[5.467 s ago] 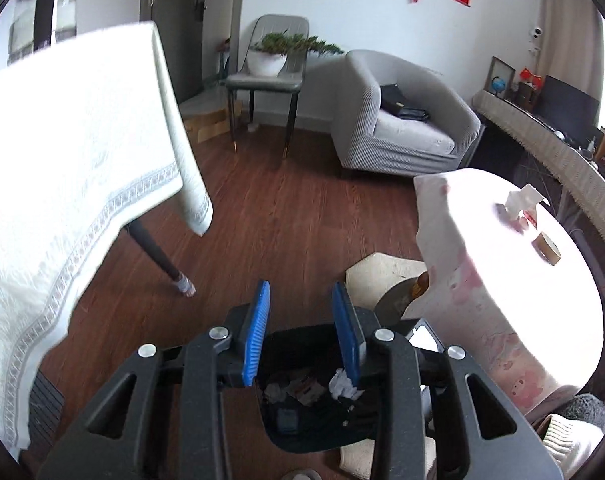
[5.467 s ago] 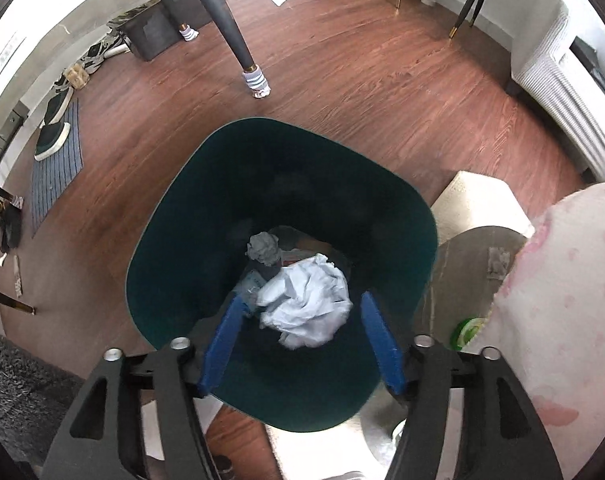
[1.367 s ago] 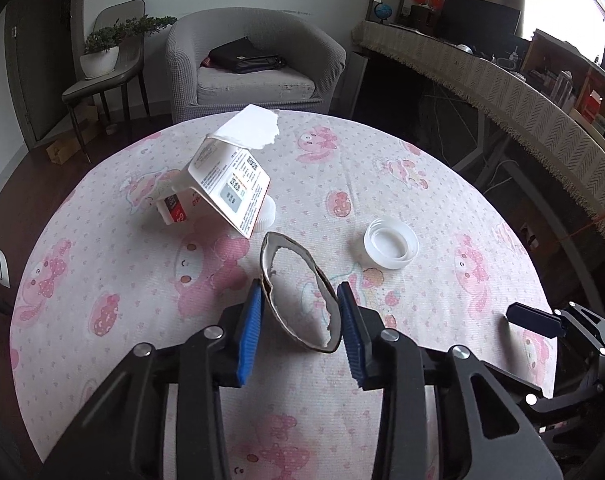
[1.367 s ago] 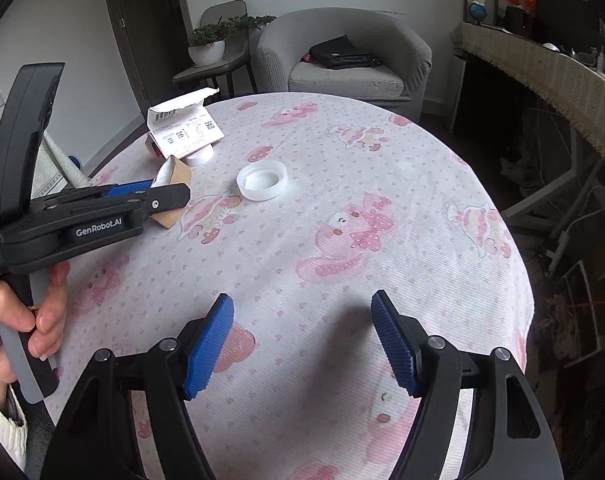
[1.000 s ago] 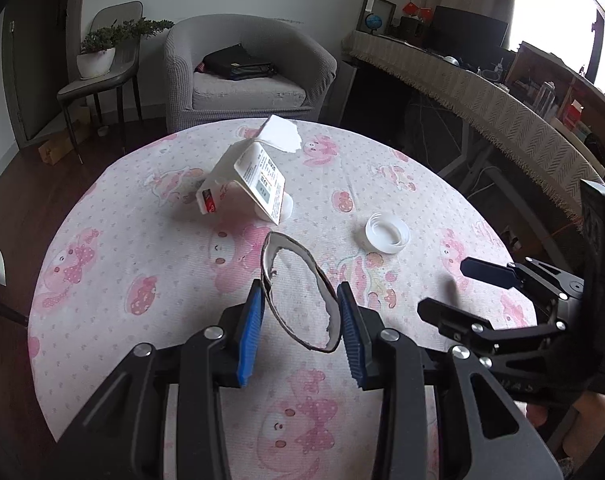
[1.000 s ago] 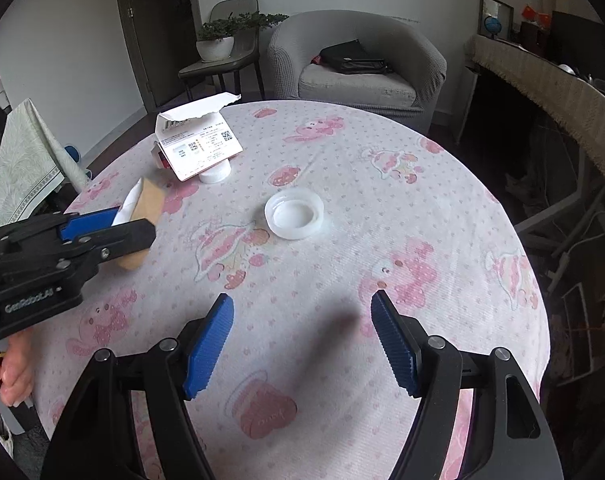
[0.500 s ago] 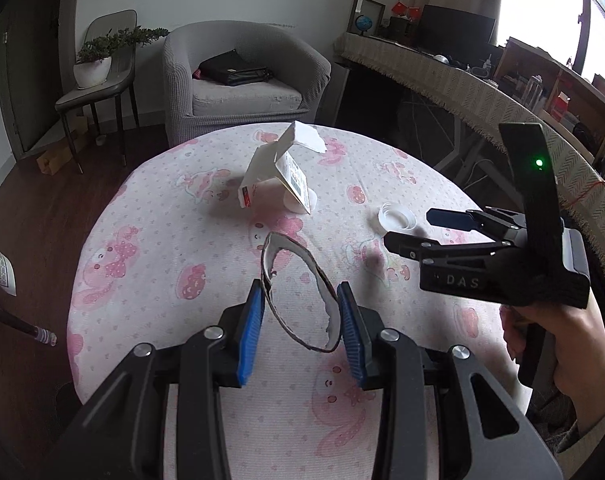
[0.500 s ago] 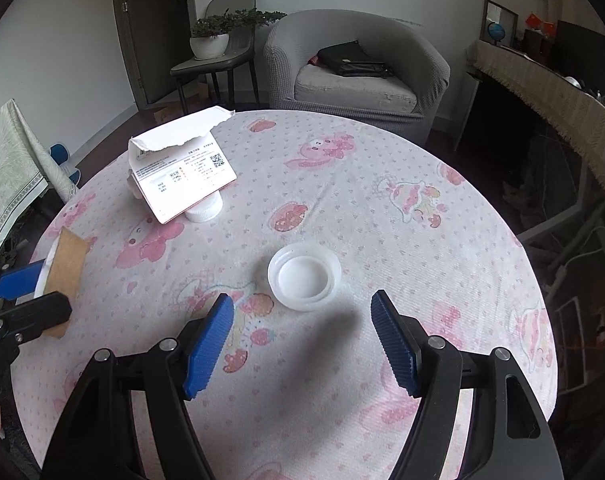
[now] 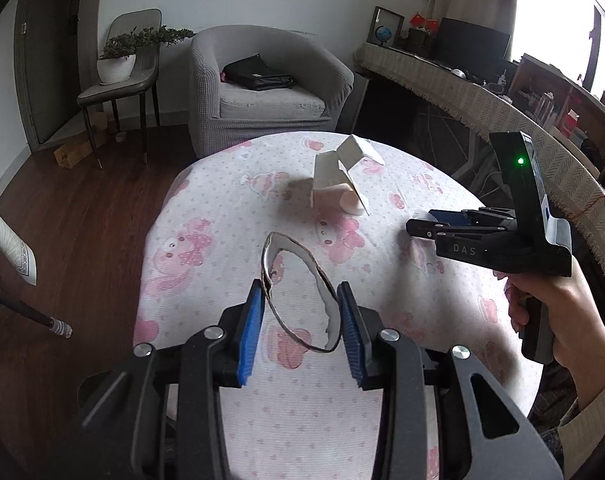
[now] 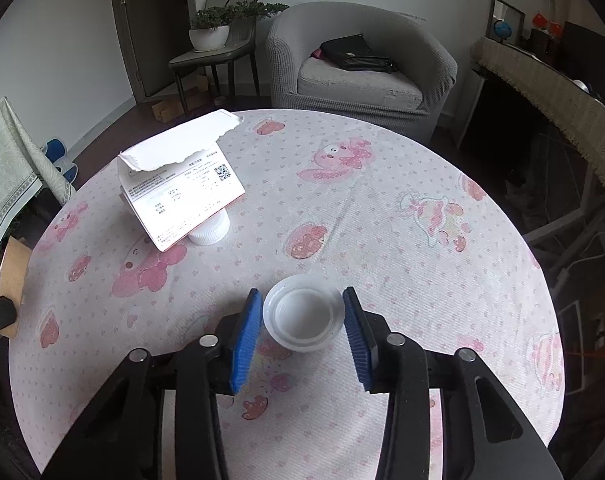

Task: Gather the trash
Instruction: 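Carry the tape roll and lid over the green bin with both grippers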

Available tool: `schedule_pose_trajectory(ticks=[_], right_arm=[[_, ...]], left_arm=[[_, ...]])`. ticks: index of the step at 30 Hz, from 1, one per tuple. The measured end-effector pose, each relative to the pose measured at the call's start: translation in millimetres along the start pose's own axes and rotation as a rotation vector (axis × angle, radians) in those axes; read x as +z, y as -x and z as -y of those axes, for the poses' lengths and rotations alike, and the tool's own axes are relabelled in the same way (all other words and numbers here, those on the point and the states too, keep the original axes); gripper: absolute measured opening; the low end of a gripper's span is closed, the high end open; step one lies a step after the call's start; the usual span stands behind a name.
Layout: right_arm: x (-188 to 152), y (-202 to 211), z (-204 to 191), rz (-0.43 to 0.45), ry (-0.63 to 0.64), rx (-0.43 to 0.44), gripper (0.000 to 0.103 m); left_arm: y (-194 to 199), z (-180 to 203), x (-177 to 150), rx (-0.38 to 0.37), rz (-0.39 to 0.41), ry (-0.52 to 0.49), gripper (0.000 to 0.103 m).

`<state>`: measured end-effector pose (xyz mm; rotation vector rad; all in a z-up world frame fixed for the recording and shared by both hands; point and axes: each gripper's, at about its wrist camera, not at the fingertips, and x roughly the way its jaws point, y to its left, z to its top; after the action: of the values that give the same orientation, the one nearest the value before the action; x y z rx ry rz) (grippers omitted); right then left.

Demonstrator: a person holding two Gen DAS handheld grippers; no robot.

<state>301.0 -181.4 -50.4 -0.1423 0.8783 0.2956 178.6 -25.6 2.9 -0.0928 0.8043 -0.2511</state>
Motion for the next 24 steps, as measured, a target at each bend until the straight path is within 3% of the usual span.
schedule_pose_trajectory(ticks=[12, 24], right_arm=[[11.4, 23.4, -48.4, 0.044, 0.053, 0.045, 0.040], [22.3, 44.4, -122.6, 0.092, 0.096, 0.226, 0.040]], left_arm=[[22.0, -36.8, -9.9, 0.048, 0.006, 0.048, 0.039], [39.4, -84.7, -28.5, 0.111, -0.001, 0.122, 0.039]])
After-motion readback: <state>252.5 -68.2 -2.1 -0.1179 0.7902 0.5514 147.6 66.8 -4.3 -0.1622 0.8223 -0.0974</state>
